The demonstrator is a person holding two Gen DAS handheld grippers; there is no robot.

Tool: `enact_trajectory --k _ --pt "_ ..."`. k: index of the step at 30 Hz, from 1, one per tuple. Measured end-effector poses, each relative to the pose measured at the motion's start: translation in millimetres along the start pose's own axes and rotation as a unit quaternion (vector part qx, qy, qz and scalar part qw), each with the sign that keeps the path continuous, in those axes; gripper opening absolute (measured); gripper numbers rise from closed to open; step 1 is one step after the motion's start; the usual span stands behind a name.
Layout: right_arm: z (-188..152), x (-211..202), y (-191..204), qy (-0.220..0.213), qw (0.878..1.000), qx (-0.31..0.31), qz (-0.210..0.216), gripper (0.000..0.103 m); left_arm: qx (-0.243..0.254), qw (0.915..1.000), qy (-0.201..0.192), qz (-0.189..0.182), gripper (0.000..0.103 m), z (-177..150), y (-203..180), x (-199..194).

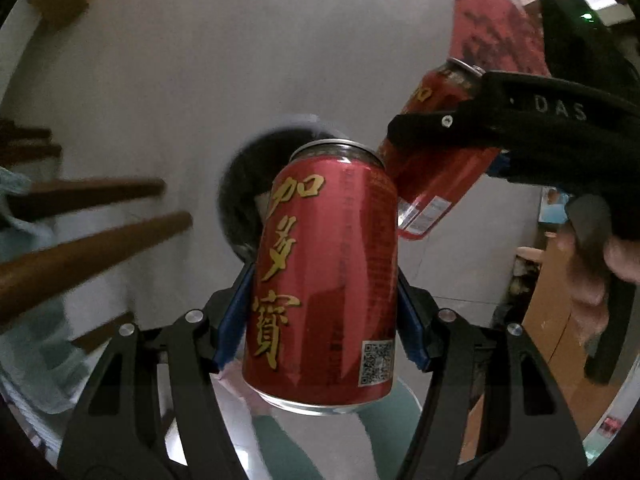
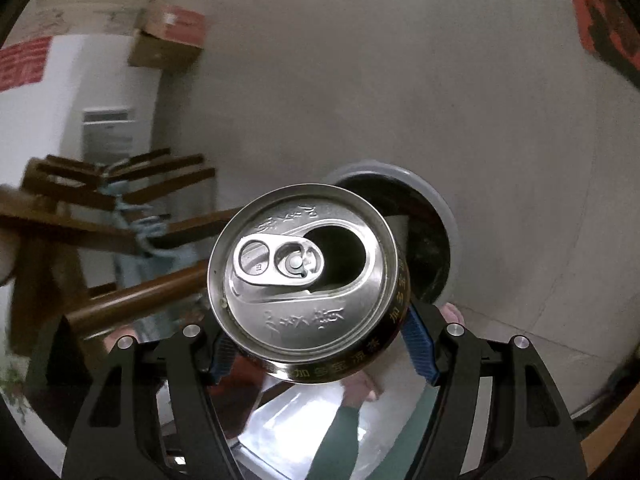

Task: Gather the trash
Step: 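Carry both red cans over the bin and open both tools to drop them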

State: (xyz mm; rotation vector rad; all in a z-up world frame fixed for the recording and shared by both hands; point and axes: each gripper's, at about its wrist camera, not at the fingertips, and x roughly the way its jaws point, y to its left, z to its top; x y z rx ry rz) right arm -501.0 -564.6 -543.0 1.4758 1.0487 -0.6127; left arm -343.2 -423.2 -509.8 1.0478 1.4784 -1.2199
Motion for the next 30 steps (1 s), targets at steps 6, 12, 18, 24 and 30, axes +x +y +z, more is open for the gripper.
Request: enact_trajectory --k 6,12,18,24,30 --pt "11.5 69.1 -33.4 0.038 0.998 0.029 -0.032 0.072 0.009 0.9983 0.047 0.033 0.073 10.8 17.8 70.7" --pt "9.6 84.9 -35.9 0.051 0.998 0.023 -0.043 0.075 -0.012 0.9991 0.029 0.026 0.084 9.8 22.4 72.2" --pt "4.1 54.9 -29.0 0.031 0.998 0.023 -0.039 0.075 -0.031 0.9994 0.011 0.010 0.084 8.7 18.0 41.6" --pt "-4.0 -14.7 3.1 -0.011 1.000 0.002 -0.018 0.075 -0.039 0.9990 -0.020 0.001 0.084 9.1 14.8 -16.1" --pt "-17.1 -123.3 46.6 -0.064 0.997 -0.030 -0.008 0.076 -0.028 0.9972 -0.069 -0.006 0.084 5.4 -13.3 -114.7"
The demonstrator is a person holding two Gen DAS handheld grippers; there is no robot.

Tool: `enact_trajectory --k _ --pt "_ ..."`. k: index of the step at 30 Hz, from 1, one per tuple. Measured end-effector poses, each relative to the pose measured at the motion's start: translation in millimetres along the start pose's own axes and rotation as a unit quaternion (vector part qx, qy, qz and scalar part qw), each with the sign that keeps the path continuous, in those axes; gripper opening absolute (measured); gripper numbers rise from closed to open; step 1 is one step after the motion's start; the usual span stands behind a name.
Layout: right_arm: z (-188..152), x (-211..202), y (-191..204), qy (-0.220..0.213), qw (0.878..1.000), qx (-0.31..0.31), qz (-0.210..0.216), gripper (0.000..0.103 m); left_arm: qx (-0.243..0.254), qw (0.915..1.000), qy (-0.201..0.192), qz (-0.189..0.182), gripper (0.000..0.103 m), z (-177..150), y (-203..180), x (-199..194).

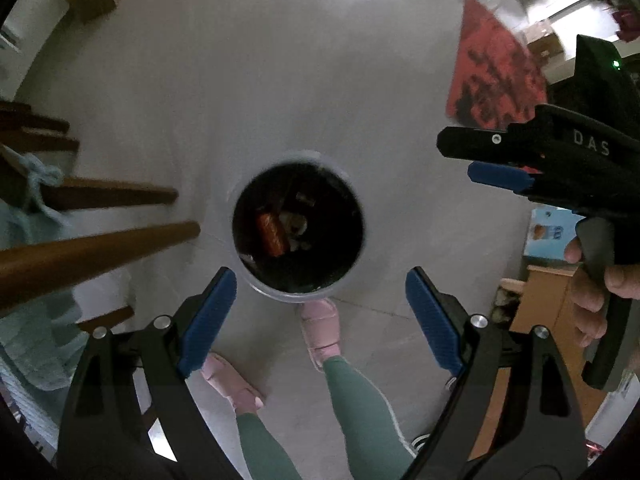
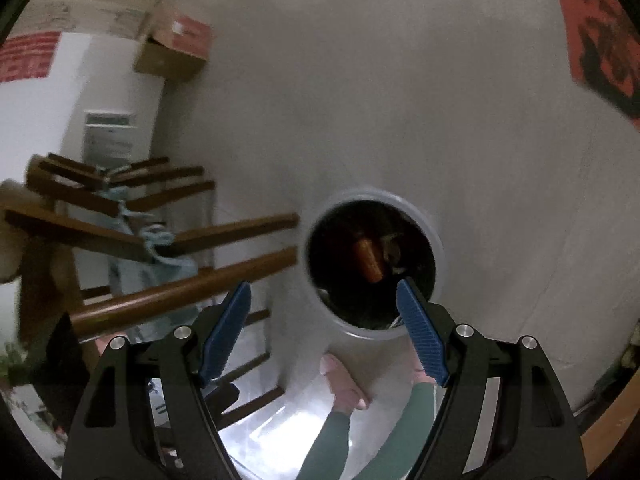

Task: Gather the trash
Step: 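Carry both red cans over the bin and open both tools to drop them, then grasp the red-capped drink bottle with left tool while right tool grasps the clear plastic box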

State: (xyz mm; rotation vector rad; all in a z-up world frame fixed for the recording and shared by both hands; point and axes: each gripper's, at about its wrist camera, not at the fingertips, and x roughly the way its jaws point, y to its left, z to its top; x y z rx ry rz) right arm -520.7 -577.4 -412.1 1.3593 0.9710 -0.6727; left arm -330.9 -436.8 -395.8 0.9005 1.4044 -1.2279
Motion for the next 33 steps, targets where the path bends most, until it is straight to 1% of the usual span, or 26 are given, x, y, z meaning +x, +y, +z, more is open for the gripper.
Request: enact_trajectory --k 3,6,8,9,10,11,12,13,15,16,17,18,19,20,21,22,23,24,25,26,27,28,29,30,31,33 --pt "-0.4 -53.1 23.2 -0.025 0.999 -0.023 -0.006 0.078 0.016 0.9997 -0.019 0.004 0.088 0.6 -16.8 -45.0" --pt "-5.4 -108.6 56.5 -0.051 0.997 -0.056 -0.002 0.078 0.025 0.9980 -0.058 -0.010 0.088 -5.1 -33.3 -114.2" --pt "-11.9 -141.4 83.6 -0.070 0.994 -0.087 0.007 0.079 0.027 0.9959 -0.086 -0.012 0.092 -12.6 -36.5 -157.7" --pt "-16.7 -156.7 100.6 -0.076 0.991 -0.108 0.016 0.082 0.023 0.9939 -0.106 -0.015 0.094 -19.1 -34.7 -184.4" --pt "-20.7 -168.9 118.2 -0.081 0.988 -0.127 0.025 0.084 0.017 0.9924 -0.121 -0.016 0.096 -24.5 -29.7 -201.2" --pt "-27.6 -181.6 143.2 -0.083 0.983 -0.158 0.035 0.087 0.006 0.9900 -0.140 -0.015 0.096 -33.5 -21.5 -226.3" --pt "-33.6 -189.5 167.1 -0.082 0.977 -0.190 0.041 0.088 -0.003 0.9884 -0.152 -0.012 0.096 -40.1 -13.8 -241.7" --pt "-39.1 -193.4 185.1 -0.082 0.972 -0.214 0.046 0.088 -0.018 0.9853 -0.170 -0.003 0.096 -52.6 -0.4 -266.3" --pt "-54.7 -198.0 236.4 -0.075 0.956 -0.274 0.066 0.088 -0.048 0.9788 -0.198 0.018 0.096 -75.7 24.1 -301.4" --pt "-62.1 -197.7 257.9 -0.071 0.949 -0.296 0.076 0.088 -0.072 0.9731 -0.216 0.034 0.096 -93.4 42.3 -321.0" --pt "-73.3 -193.5 291.4 -0.061 0.938 -0.330 0.090 0.088 -0.096 0.9661 -0.233 0.054 0.096 -113.0 61.1 -338.5" --pt "-82.3 -189.7 313.8 -0.056 0.928 -0.355 0.098 0.088 -0.115 0.9605 -0.244 0.068 0.096 -127.7 74.6 -348.8" --pt "-90.8 -185.0 332.2 -0.053 0.919 -0.377 0.103 0.088 -0.143 0.9513 -0.258 0.090 0.096 -150.7 92.6 -365.0" --pt "-104.7 -177.9 362.1 -0.045 0.904 -0.411 0.106 0.088 -0.168 0.9419 -0.269 0.109 0.096 -172.5 107.8 -377.6" --pt "-119.4 -170.6 389.6 -0.035 0.888 -0.444 0.112 0.088 -0.206 0.9290 -0.278 0.131 0.096 -201.6 129.2 -390.0" --pt "-131.0 -165.6 406.8 -0.027 0.877 -0.466 0.119 0.088 -0.229 0.9204 -0.282 0.144 0.096 -217.7 142.2 -398.9" --pt "-151.2 -153.4 437.2 -0.014 0.858 -0.497 0.128 0.088 -0.258 0.9078 -0.289 0.160 0.096 -241.5 157.7 -406.0" --pt "-162.1 -146.1 452.8 -0.005 0.850 -0.511 0.132 0.088 -0.284 0.8964 -0.294 0.172 0.096 -263.3 172.3 -410.3" --pt "-176.3 -137.4 471.2 0.009 0.839 -0.525 0.138 0.088 -0.325 0.8790 -0.293 0.191 0.096 -296.1 193.7 -412.8" --pt "-194.5 -126.7 491.4 0.028 0.827 -0.542 0.148 0.088 -0.353 0.8674 -0.288 0.201 0.096 -317.8 207.5 -414.8" --pt "-209.7 -118.6 509.2 0.045 0.817 -0.552 0.157 0.088 -0.374 0.8585 -0.283 0.207 0.096 -334.9 220.8 -416.7" --pt "-225.9 -107.9 524.3 0.061 0.809 -0.560 0.167 0.088 -0.404 0.8442 -0.279 0.216 0.096 -361.1 237.7 -418.9" --pt "-245.8 -94.8 543.0 0.085 0.800 -0.568 0.174 0.088 -0.427 0.8326 -0.276 0.220 0.096 -381.5 250.4 -418.9" --pt "-260.0 -86.2 556.8 0.101 0.794 -0.572 0.180 0.088 -0.440 0.8248 -0.275 0.223 0.096 -398.2 259.9 -420.4" --pt "-278.4 -71.9 573.3 0.122 0.786 -0.577 0.185 0.088 -0.459 0.8122 -0.273 0.234 0.096 -419.1 273.7 -421.9" --pt "-305.5 -53.8 595.5 0.152 0.777 -0.578 0.195 0.088 -0.477 0.8002 -0.269 0.244 0.096 -445.2 291.6 -427.2"
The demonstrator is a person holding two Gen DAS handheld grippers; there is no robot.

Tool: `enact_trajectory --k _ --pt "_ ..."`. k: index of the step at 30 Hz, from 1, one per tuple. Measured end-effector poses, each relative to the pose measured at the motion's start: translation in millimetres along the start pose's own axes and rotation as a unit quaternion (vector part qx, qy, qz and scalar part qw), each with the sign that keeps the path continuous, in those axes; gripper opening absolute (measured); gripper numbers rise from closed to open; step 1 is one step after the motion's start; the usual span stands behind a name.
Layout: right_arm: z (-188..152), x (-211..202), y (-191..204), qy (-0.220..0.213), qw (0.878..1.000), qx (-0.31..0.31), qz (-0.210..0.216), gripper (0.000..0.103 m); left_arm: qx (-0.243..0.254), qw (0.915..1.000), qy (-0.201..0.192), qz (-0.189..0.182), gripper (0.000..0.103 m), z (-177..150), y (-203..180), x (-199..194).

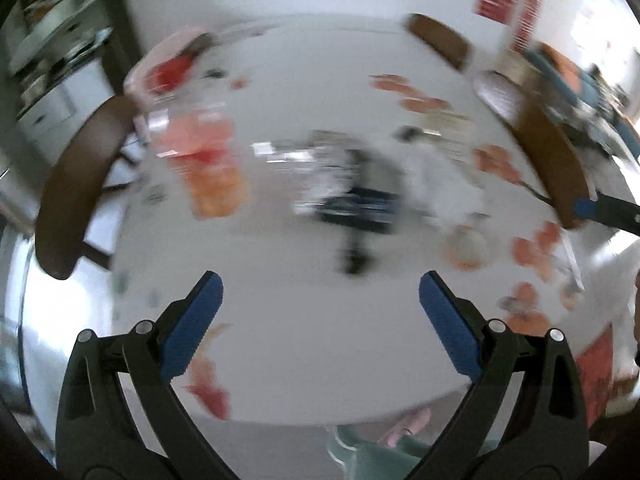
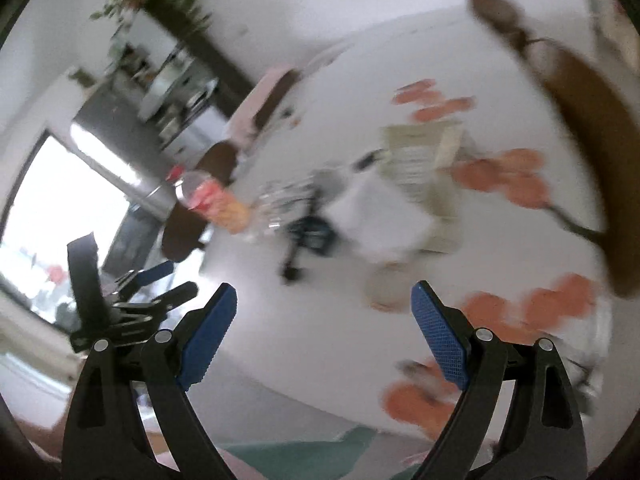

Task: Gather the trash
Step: 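Grasp the red-capped drink bottle with left tool while right tool grasps the clear plastic box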

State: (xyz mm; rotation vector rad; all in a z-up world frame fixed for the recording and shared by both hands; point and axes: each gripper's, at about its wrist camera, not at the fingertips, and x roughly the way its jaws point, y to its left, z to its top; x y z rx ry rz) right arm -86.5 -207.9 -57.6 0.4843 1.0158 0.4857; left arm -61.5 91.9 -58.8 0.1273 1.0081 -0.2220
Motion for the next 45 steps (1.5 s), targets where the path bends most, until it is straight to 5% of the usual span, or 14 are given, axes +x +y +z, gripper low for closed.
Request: enact_trajectory --k 3,8,17,20,24,27,30,40,45 --pt "22.7 48.4 22.6 0.027 0.999 0.007 0.028 0.088 -0.021 0.9996 -0.010 0.014 0.096 9.1 38.8 13.0" --pt "48.1 112.9 38.1 0.065 0.997 0.028 0.015 0.087 -0.041 0.9991 -0.005 0.000 0.096 26.7 80.0 41.0" --pt "72.8 189.2 27.0 0.117 0.991 0.061 -0.029 0.070 -0.015 0.9997 -0.020 -0.003 0.096 51.3 105.1 67.9" --pt "78.9 207.0 18.9 0.120 0.989 0.061 -0.060 0.060 -0.021 0.9995 -0.023 -0.007 0.096 58.8 111.1 76.8" --pt "82.2 225.5 1.5 0.126 0.985 0.094 -0.073 0.031 -0.028 0.9992 -0.025 -0.009 0.096 66.4 115.9 87.7" --pt "84.0 230.4 -8.2 0.123 0.984 0.109 -0.074 0.014 -0.037 0.9987 -0.028 -0.022 0.081 70.1 119.4 92.3" --pt "83.5 232.2 -9.6 0.129 0.983 0.109 -0.078 0.014 -0.039 0.9988 -0.014 -0.028 0.059 70.6 119.2 99.8" --pt "84.4 229.6 -7.6 0.123 0.984 0.101 -0.082 0.014 -0.031 0.9987 -0.016 -0.036 0.058 69.3 117.8 97.1" --pt "86.4 209.2 -0.9 0.102 0.987 0.118 -0.037 0.014 -0.039 0.9979 -0.027 -0.045 0.058 68.0 121.4 80.3"
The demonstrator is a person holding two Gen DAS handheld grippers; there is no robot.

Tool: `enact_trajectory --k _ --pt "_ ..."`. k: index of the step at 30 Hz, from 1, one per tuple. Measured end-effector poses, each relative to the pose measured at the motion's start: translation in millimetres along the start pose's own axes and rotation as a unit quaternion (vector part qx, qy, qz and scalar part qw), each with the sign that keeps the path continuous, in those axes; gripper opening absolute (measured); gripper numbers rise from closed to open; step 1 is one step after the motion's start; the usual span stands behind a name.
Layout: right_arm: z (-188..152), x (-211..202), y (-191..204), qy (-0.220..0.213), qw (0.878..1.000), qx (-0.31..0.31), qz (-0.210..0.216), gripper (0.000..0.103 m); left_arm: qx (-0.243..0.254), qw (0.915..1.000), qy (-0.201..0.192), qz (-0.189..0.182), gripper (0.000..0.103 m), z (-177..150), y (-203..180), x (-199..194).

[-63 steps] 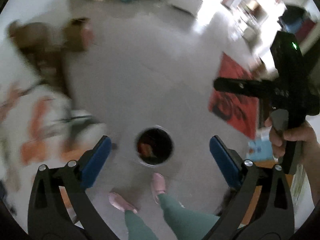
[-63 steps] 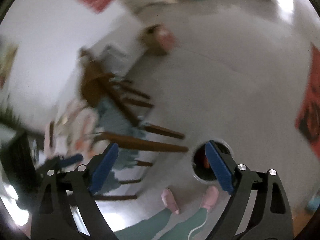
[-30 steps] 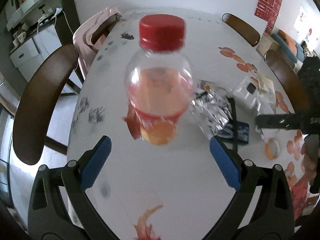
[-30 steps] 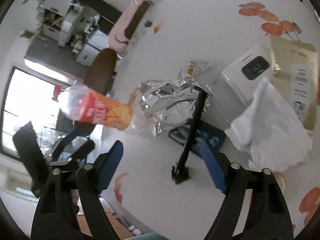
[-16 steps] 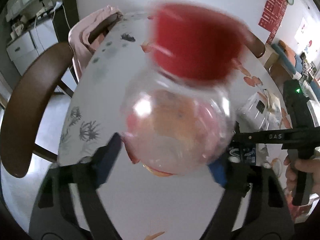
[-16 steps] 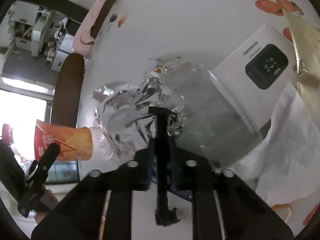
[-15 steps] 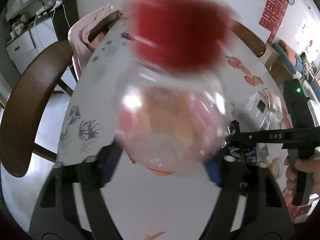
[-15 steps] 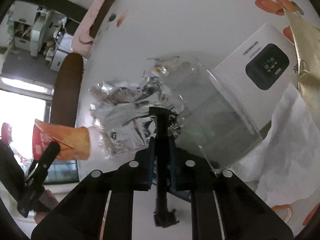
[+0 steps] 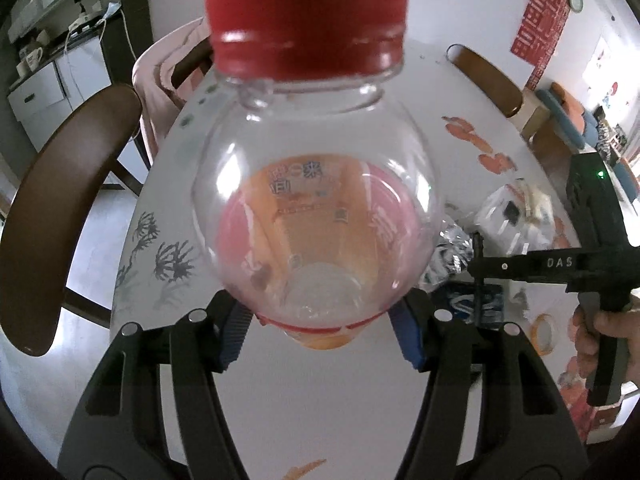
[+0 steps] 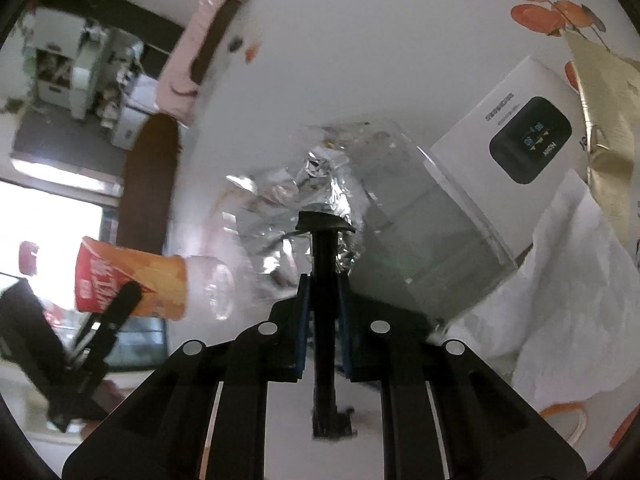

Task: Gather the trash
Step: 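Grasp the red-capped drink bottle with left tool while right tool grasps the clear plastic box, then carry bottle and plastic box to the bin and open both tools to drop them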

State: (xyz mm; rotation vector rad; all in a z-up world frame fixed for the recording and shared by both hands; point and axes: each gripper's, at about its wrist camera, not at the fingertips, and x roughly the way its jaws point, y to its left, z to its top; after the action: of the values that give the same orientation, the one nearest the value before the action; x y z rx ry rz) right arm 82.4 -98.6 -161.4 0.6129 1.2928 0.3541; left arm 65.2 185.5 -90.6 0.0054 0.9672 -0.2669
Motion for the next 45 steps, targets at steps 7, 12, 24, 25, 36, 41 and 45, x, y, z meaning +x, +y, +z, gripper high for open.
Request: enact_trajectory --k 7,12,24,25,36,41,45 --pt "-9.3 -48.2 6.5 -0.039 0.997 0.004 0.062 0.012 0.024 0.9995 -0.022 -0.005 0.058 4.9 -19.0 -41.9" --pt "-24.1 -94.1 3.1 -0.088 0.992 0.008 0.091 0.012 0.043 0.9985 -0.032 -0.013 0.058 7.1 -44.0 -64.2" --pt "-103.1 -245.0 -67.9 -0.230 0.967 0.045 0.105 0.012 0.161 0.9829 -0.055 -0.071 0.058 7.9 -179.9 -93.8" --pt "-112.2 -256.5 -76.5 -0.241 0.964 0.052 0.102 0.012 0.173 0.9800 -0.053 -0.083 0.058 6.3 -196.7 -94.5" --pt "-298.2 -401.5 -219.4 -0.385 0.902 0.193 0.026 0.012 0.322 0.9218 -0.010 -0.216 0.058 -58.2 -403.1 -104.2" --pt "-395.8 -427.4 -293.7 -0.412 0.864 0.289 -0.027 0.012 0.391 0.8775 0.033 -0.275 0.058 -121.8 -498.2 -101.0" --pt "-453.1 -417.7 -349.1 -0.391 0.841 0.360 -0.103 0.012 0.440 0.8382 0.087 -0.310 0.058 -193.0 -567.4 -80.9"
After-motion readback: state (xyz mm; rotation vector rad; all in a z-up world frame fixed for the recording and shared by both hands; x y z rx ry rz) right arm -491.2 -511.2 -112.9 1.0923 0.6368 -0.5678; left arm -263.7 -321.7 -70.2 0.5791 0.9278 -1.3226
